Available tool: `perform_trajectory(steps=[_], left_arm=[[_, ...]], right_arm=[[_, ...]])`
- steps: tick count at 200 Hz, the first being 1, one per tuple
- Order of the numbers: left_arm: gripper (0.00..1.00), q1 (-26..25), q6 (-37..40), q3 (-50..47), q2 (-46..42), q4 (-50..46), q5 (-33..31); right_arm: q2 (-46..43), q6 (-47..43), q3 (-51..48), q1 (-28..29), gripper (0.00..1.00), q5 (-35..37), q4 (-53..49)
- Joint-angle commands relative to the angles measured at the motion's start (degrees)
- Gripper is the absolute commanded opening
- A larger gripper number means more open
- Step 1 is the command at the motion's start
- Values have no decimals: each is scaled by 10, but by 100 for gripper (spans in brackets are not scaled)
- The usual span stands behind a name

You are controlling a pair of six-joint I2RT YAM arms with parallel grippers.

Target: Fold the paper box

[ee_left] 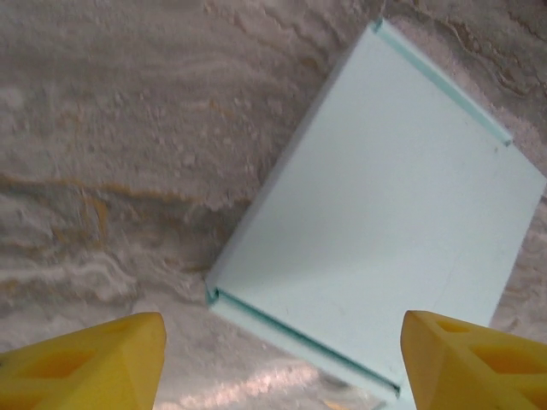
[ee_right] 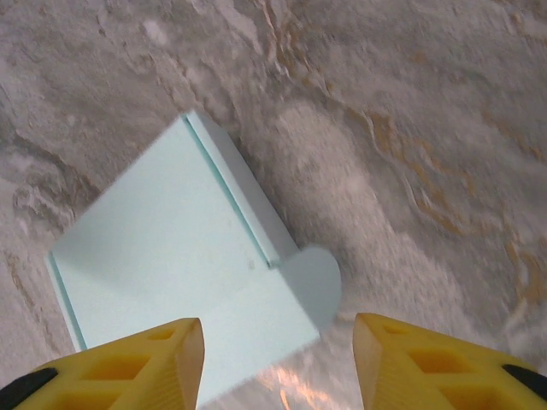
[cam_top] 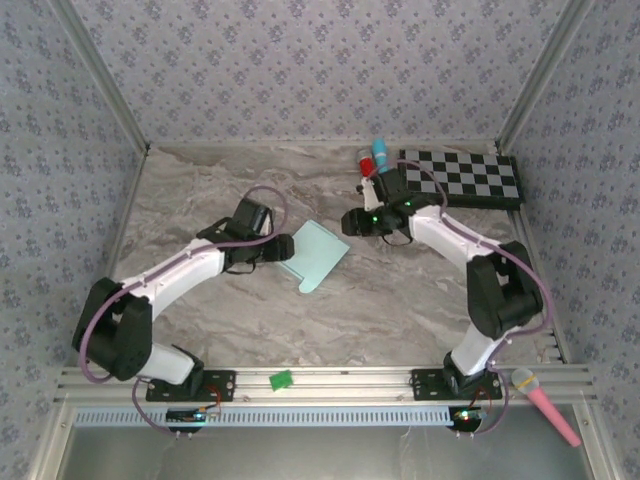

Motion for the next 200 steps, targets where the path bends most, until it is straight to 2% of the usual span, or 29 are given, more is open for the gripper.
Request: perform_trajectory(steps=[1,49,96,160,200], left_arm=[[74,24,83,27,39,18,27],[76,55,140,76,130,45,152],[76,65,139,81,176,76,224],[66,59,61,31,155,131,255],[59,32,8,-13,118,161,209]], right_arm=[[-43,29,-63,-5,51,17,12],[-102,58,-166,-16,52,22,48],[-115,87,-210,-10,52,9,83],[-84,108,-215,2,52,-23,131],[-59,121,-207,13,52,-38,157]])
